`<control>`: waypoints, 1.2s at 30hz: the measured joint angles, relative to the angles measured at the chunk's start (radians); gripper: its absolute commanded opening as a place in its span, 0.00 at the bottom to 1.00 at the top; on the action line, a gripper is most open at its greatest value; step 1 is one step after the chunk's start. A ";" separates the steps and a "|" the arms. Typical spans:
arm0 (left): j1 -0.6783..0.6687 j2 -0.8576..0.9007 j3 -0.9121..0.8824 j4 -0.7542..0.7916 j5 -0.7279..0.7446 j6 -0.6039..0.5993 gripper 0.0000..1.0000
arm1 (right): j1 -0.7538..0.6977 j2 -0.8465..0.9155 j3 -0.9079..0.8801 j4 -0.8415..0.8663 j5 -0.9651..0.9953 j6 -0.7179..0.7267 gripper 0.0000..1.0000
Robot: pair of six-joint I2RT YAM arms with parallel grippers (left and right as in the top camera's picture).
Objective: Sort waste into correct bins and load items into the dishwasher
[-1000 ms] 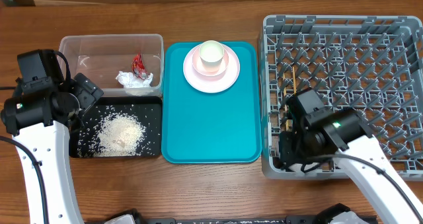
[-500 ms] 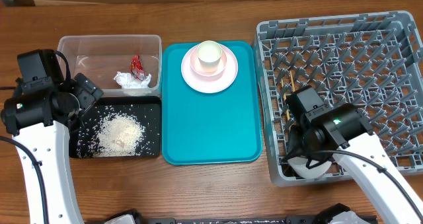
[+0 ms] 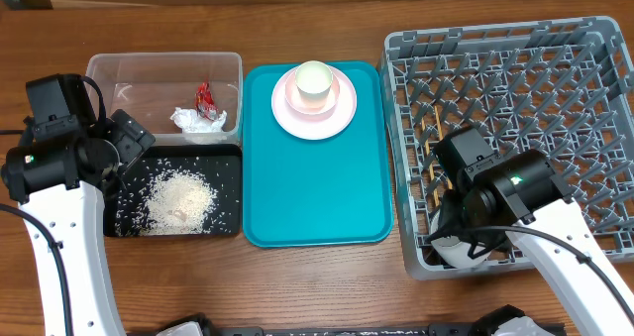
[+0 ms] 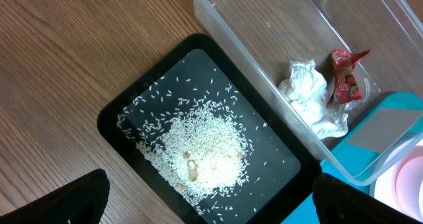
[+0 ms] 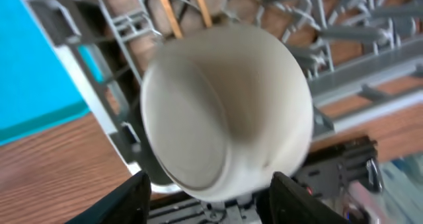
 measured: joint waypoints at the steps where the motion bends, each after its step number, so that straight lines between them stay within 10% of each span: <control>1: 0.000 0.000 0.000 0.000 0.000 0.000 1.00 | 0.000 0.000 0.000 -0.010 0.000 0.013 0.60; 10: 0.000 0.000 0.000 0.000 0.000 0.000 1.00 | 0.000 0.000 -0.029 -0.010 0.000 0.111 0.99; 36: 0.000 0.000 0.000 0.000 0.000 0.000 1.00 | 0.000 0.003 -0.132 0.220 0.017 0.099 1.00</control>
